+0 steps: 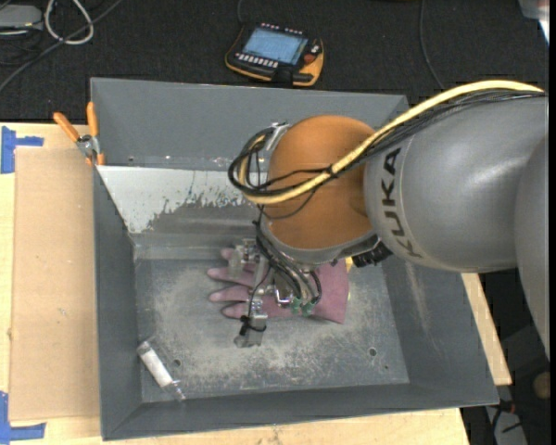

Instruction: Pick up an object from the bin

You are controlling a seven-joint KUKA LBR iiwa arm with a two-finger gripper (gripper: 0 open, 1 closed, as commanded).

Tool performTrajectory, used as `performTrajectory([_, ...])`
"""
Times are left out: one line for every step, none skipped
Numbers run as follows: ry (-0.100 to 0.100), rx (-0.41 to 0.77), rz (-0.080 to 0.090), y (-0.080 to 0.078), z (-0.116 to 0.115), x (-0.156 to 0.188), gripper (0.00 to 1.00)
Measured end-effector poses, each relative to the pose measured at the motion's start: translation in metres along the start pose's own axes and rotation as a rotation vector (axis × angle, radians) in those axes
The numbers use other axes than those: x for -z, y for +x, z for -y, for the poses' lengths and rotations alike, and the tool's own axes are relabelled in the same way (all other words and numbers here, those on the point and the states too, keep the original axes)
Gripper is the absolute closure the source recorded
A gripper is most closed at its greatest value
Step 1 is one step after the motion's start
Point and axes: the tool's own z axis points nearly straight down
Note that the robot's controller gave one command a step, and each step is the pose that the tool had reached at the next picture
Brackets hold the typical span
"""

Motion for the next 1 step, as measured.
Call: performTrajectory([0.005, 0.066, -0.011, -0.0096, 0.0959, -0.0229, 0.00])
